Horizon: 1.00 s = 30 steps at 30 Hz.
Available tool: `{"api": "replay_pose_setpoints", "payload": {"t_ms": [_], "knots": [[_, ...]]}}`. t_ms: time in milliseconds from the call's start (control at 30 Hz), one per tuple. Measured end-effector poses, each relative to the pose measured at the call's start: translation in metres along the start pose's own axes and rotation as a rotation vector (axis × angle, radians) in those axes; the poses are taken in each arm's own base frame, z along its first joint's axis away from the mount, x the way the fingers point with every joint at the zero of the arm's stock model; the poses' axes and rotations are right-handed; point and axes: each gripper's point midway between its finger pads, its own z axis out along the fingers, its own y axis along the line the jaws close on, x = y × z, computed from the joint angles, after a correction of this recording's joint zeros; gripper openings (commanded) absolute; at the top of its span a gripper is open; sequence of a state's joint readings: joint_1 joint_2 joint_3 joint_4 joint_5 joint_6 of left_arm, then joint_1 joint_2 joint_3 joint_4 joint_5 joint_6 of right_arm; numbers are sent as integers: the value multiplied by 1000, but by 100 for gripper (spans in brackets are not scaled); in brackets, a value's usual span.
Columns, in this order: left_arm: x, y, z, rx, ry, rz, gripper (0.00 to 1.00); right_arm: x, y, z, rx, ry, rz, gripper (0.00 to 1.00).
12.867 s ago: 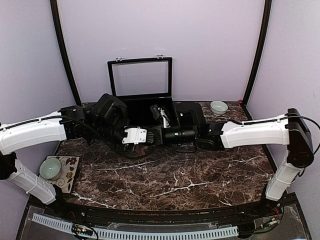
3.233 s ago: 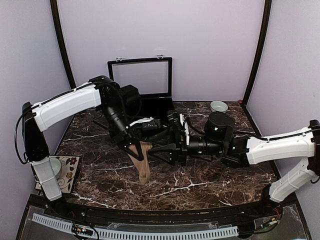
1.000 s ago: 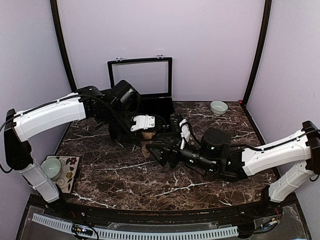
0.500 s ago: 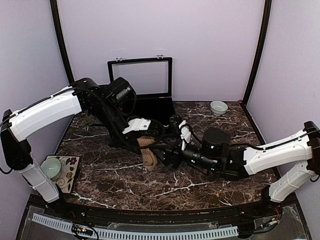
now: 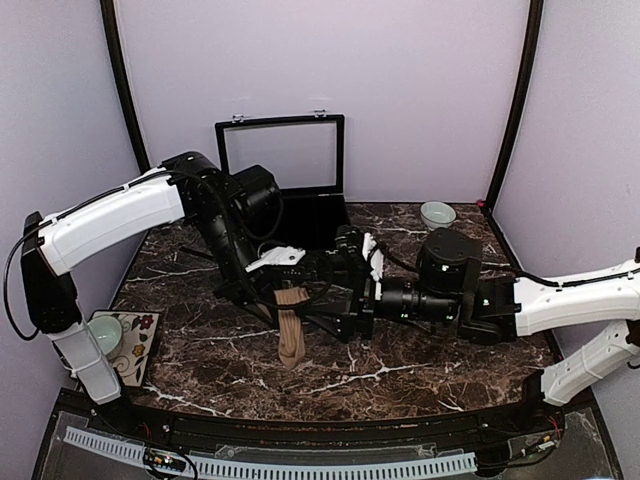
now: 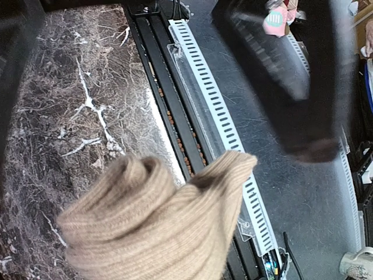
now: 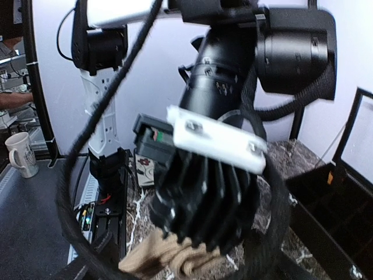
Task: Roll the socks
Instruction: Roll the sock.
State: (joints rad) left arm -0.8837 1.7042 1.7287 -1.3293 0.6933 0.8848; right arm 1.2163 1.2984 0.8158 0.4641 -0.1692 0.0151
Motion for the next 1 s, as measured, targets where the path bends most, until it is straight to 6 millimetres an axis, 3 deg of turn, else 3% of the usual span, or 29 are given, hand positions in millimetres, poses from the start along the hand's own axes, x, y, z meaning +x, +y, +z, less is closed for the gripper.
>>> {"api": "replay_pose_setpoints", "payload": {"t_ms": [167, 333, 500, 633, 700, 767, 800, 833, 867, 1000], "knots": [[-6, -4, -4, 16, -19, 6, 0, -20, 6, 3, -60, 0, -52, 74], [-12, -7, -8, 25, -35, 17, 0, -1, 2, 11, -92, 64, -42, 68], [-10, -11, -7, 48, -26, 8, 0, 19, -3, 20, -105, 128, -15, 44], [-10, -12, -8, 52, -21, 10, 2, 17, -2, 21, -120, 143, -10, 0], [-9, -13, -9, 53, -15, 7, 16, 16, -2, 21, -123, 151, -6, 0], [-7, -13, -8, 53, -9, 5, 40, 17, -2, 20, -122, 159, -2, 0], [-7, -13, -8, 52, -8, 6, 57, 17, -2, 20, -118, 161, -4, 0], [-7, -14, -8, 53, -3, -1, 79, 17, -4, 20, -110, 164, -4, 0], [-6, -13, -8, 46, 1, -4, 88, 17, -6, 19, -98, 166, -4, 0], [-6, -6, -8, 11, 10, -9, 98, 15, -17, 13, -32, 167, -10, 0]]}}
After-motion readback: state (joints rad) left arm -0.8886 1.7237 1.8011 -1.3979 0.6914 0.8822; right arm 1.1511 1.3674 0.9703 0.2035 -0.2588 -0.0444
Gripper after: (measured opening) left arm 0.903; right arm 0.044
